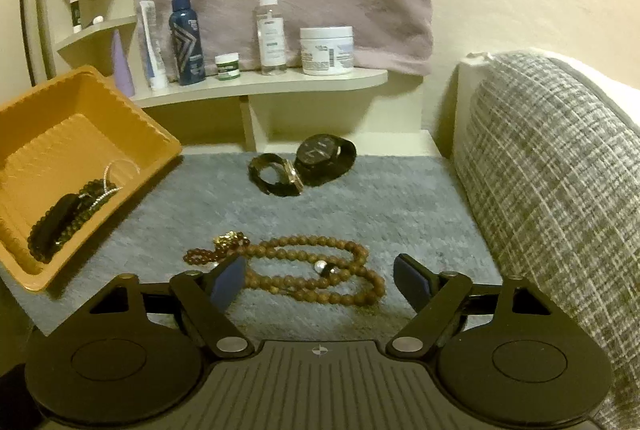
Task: Organize jewelry
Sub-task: 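Move the right gripper back over the wooden bead necklace, then grasp the wooden bead necklace with the right gripper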
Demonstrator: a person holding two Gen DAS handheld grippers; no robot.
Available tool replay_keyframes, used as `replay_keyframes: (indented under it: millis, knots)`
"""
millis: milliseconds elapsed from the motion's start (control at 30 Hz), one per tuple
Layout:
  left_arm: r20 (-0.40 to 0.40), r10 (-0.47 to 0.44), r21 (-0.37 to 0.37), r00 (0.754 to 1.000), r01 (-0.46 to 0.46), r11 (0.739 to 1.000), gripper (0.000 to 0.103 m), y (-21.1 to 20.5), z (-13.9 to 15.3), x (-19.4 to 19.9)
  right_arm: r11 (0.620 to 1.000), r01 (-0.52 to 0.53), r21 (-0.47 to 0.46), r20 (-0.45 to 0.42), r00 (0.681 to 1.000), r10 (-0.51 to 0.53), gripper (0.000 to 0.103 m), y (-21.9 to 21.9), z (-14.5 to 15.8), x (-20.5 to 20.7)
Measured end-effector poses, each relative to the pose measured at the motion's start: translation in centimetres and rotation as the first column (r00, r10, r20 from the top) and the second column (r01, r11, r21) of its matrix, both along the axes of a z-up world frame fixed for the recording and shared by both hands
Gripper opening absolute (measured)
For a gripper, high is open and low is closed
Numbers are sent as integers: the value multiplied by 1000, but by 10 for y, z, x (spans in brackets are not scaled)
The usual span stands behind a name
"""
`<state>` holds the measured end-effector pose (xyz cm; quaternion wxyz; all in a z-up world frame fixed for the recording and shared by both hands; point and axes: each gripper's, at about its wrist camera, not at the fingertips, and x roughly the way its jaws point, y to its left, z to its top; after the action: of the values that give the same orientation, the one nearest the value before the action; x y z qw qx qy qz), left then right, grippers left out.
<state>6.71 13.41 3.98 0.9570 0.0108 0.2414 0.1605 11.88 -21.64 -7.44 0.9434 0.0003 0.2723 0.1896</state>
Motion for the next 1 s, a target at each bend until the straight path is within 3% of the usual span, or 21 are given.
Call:
replay_keyframes:
  millis: [600, 1000]
  knots:
    - [-1, -4, 6, 1000, 4, 1000, 7, -1, 0, 3, 998, 68, 0, -72, 995, -68, 29, -6, -15, 35]
    - [-1, -4, 10, 1000, 4, 1000, 7, -1, 1, 4, 989, 134, 61, -139, 982, -124, 20, -19, -16, 65]
